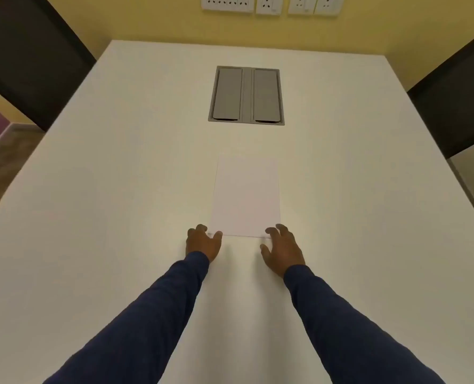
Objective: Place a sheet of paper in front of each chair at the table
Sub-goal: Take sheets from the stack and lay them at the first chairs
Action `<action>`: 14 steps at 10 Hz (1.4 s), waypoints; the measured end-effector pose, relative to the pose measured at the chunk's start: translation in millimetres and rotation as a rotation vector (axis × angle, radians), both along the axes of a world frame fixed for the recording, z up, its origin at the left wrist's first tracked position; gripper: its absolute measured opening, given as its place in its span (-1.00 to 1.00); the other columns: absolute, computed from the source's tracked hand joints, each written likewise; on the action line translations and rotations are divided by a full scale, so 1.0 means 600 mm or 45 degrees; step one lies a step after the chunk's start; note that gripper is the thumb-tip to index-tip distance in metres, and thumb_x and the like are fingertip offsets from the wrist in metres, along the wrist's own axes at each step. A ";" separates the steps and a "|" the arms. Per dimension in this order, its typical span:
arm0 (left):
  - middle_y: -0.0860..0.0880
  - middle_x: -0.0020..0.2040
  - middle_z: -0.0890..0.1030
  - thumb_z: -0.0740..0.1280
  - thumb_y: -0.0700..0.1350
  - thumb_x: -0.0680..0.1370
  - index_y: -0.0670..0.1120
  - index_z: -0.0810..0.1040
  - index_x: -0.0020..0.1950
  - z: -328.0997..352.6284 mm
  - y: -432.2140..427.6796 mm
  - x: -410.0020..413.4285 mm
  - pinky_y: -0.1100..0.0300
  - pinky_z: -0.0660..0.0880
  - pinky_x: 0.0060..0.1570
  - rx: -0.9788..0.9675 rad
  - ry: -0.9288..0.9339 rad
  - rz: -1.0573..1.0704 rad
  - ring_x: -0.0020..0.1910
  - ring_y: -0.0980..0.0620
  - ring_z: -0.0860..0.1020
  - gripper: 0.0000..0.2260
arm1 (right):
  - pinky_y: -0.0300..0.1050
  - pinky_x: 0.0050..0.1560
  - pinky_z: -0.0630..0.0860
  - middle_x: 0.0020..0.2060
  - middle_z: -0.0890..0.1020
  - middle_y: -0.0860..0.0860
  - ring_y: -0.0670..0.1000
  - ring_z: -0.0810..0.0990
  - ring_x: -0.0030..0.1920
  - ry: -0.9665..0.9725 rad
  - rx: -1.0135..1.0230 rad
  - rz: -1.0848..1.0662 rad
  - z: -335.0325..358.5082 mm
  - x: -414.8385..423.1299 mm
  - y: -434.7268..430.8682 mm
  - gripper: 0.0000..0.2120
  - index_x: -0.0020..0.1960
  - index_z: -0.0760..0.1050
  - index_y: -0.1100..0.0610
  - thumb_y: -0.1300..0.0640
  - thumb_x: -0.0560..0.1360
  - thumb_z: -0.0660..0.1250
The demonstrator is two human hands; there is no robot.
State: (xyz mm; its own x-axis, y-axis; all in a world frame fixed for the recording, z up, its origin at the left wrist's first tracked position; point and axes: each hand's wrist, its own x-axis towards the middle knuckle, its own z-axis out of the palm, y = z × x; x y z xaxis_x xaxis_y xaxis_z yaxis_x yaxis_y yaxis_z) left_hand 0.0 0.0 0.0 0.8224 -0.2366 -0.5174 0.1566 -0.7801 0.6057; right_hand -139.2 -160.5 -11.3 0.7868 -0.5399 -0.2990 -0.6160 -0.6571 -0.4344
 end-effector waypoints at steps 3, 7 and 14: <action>-0.18 0.41 0.41 0.31 0.05 0.57 -0.22 0.38 0.43 -0.005 -0.065 0.038 0.05 0.40 0.08 -0.004 0.175 0.273 0.31 -0.20 0.45 -0.48 | 0.01 0.34 0.38 0.48 0.27 0.08 0.13 0.30 0.41 0.144 -0.109 0.078 -0.032 0.014 -0.014 -0.52 0.44 0.33 0.04 -0.08 0.56 0.25; -0.10 -0.11 0.53 0.44 -0.04 0.47 -0.21 0.50 0.12 -0.020 -0.071 0.079 0.04 0.57 0.08 -0.342 0.469 0.727 -0.11 -0.12 0.51 -0.67 | 0.01 0.27 0.42 0.42 0.35 0.05 0.12 0.37 0.35 0.071 -0.147 0.064 -0.046 0.013 -0.021 -0.51 0.43 0.35 0.05 -0.05 0.53 0.28; -0.02 -0.30 0.53 0.46 -0.07 0.51 -0.13 0.48 -0.29 -0.009 -0.072 0.080 0.15 0.41 -0.20 -0.024 -0.100 0.311 -0.24 -0.06 0.48 -0.74 | 0.01 0.36 0.35 0.55 0.18 0.08 0.13 0.30 0.43 0.066 -0.167 0.040 -0.054 0.004 -0.021 -0.44 0.50 0.26 0.03 -0.05 0.54 0.27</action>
